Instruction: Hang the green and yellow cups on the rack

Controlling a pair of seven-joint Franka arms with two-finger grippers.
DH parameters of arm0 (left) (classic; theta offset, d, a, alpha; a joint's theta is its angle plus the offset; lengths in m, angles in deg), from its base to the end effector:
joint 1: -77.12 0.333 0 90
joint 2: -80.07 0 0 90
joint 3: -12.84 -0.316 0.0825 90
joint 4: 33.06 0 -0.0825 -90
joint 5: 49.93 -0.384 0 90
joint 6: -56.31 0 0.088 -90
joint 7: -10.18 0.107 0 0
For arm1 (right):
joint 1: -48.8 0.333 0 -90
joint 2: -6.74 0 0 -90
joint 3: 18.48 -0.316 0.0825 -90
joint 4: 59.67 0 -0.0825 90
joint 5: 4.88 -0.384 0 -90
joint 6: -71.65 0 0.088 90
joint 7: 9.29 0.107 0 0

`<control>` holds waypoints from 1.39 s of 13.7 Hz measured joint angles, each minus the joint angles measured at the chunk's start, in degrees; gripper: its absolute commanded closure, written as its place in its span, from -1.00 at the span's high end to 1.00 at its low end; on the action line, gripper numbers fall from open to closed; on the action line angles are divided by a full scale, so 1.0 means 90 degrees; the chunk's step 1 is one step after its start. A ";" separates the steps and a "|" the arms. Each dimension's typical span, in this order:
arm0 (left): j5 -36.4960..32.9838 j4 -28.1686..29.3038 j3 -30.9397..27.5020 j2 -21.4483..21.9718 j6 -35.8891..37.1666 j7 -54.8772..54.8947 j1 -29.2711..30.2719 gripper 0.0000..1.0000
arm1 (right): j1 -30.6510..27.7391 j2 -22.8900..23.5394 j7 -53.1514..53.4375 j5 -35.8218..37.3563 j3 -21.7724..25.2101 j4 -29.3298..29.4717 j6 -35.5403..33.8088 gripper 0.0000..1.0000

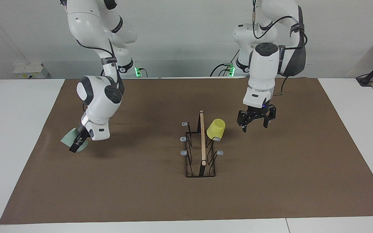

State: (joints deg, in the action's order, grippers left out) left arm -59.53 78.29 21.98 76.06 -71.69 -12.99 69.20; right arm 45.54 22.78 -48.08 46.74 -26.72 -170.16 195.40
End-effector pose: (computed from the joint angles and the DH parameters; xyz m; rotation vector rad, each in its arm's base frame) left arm 0.5718 -0.1684 0.4682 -3.0691 -0.0302 -0.3907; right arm 0.6165 0.0179 0.3531 1.9716 1.4947 -0.3005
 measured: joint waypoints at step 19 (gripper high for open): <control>0.1370 -0.1365 -0.1423 0.0513 0.3091 0.3852 0.0440 1.00 | 0.0186 -0.1639 0.0006 -0.6524 -0.1143 0.0267 0.0543 -1.00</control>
State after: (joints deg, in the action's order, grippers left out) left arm -47.20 66.01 9.18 80.68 -43.87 21.68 73.16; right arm 47.21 8.03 -48.02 -11.97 -37.00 -167.76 200.30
